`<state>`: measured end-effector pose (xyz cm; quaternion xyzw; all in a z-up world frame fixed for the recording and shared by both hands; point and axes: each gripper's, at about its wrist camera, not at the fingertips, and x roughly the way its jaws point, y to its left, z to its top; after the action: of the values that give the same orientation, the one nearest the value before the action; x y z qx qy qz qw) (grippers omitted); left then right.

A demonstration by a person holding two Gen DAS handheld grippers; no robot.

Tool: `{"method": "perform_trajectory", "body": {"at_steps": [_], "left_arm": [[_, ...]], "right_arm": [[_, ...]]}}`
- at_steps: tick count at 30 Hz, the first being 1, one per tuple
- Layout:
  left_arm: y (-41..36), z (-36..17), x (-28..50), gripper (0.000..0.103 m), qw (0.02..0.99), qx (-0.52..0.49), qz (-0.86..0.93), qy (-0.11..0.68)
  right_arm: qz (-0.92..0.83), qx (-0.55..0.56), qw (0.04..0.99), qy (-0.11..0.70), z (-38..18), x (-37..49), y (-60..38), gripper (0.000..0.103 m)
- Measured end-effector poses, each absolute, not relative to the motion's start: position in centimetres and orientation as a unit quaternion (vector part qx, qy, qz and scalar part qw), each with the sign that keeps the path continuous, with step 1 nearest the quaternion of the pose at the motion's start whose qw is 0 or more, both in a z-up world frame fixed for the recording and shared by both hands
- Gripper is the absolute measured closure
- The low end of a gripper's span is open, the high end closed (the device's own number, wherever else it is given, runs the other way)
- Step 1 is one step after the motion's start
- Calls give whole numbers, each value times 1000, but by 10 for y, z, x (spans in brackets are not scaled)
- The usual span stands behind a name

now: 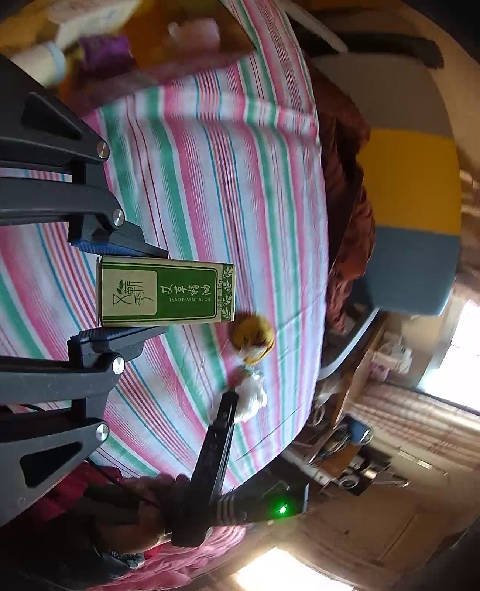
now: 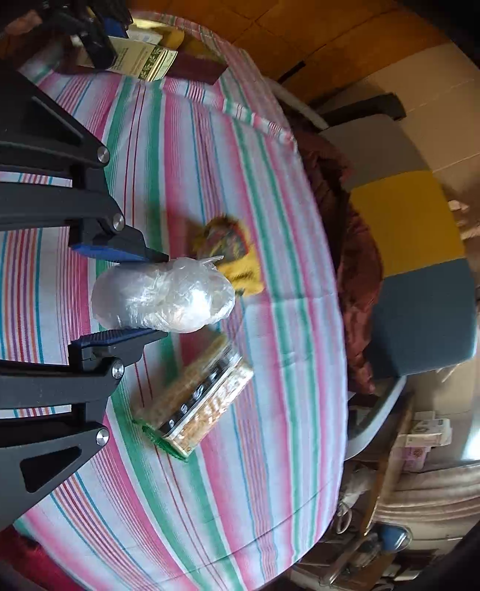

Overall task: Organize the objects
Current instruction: 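Carry the green box and plastic bag over the gold tray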

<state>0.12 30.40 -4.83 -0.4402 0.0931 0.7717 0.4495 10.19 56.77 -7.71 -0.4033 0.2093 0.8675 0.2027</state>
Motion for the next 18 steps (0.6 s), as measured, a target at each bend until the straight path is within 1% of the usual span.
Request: {"method": "perform_trajectory", "body": {"at_steps": [6, 9, 18], "left_arm": [[242, -28, -17, 73, 417, -429, 799, 53], [208, -21, -29, 73, 395, -424, 814, 31], [121, -19, -65, 73, 323, -421, 847, -27]], "right_arm": [[888, -388, 164, 185, -51, 96, 524, 72], [896, -388, 130, 172, -42, 88, 490, 72], [909, -389, -19, 149, -33, 41, 355, 72]]}}
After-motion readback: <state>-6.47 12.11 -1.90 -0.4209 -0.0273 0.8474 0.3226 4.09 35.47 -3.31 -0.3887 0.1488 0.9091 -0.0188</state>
